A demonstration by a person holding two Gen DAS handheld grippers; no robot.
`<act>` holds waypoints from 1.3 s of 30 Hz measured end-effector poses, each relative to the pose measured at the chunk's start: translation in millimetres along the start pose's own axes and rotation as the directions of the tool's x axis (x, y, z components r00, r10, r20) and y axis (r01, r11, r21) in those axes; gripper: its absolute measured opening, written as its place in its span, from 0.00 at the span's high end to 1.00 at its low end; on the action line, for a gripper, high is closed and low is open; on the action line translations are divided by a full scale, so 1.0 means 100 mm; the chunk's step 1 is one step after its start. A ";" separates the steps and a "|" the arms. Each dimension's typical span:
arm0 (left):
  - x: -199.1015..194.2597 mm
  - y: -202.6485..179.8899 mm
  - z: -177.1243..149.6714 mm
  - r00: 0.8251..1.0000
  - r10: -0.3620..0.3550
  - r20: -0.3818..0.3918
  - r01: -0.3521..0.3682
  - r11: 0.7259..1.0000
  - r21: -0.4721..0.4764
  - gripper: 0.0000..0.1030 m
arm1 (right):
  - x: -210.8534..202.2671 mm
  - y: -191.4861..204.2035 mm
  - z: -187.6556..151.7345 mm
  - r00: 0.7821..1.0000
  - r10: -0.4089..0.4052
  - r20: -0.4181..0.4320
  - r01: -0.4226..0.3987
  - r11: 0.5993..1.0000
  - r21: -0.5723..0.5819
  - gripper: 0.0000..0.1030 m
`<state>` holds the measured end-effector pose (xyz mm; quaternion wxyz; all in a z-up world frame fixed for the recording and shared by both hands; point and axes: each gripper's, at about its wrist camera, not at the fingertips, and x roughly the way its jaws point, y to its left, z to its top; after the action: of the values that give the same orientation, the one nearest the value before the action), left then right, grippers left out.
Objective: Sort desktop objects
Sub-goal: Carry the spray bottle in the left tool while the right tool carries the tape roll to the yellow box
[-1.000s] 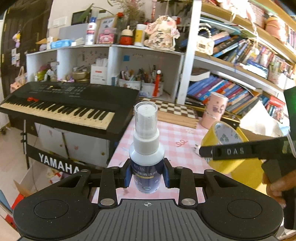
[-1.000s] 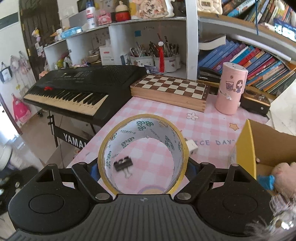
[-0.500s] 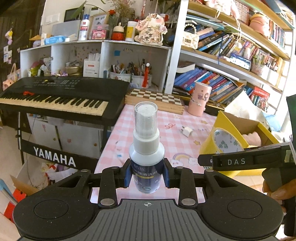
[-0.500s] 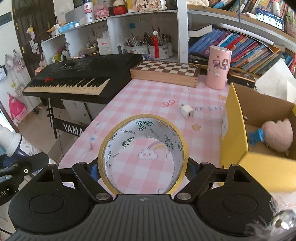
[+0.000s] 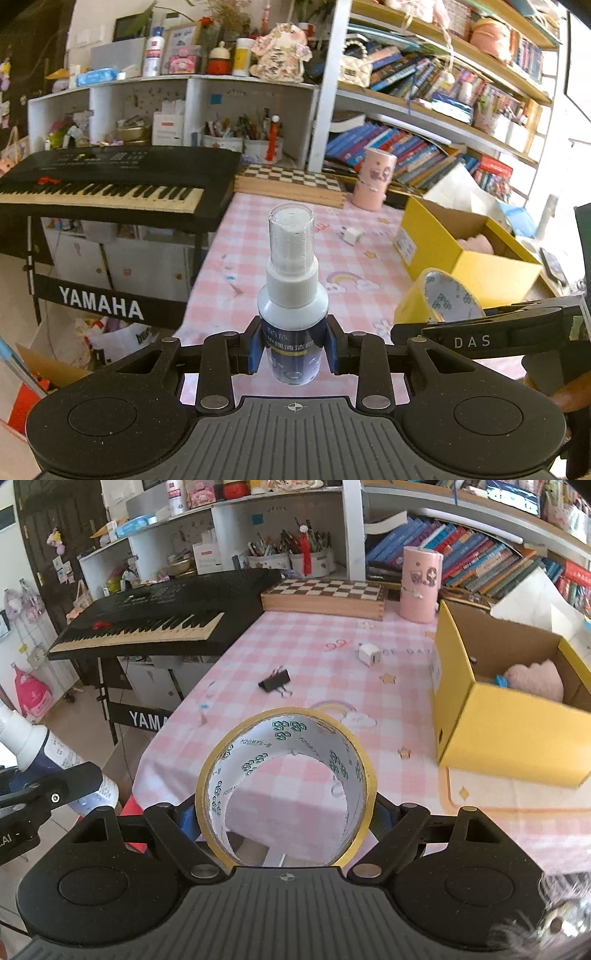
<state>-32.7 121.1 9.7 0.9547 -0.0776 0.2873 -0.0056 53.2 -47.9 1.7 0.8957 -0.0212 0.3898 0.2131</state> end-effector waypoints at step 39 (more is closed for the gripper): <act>0.49 -1.04 -0.04 0.946 -0.290 -0.142 0.313 0.932 0.182 0.70 | -0.52 -1.04 -0.57 0.970 -0.232 -0.073 0.243 0.928 0.283 0.20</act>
<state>9.3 14.7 -4.7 0.9276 -0.0231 0.3234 -0.1858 24.1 -173.2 -14.2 0.9006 0.0594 0.4283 0.0433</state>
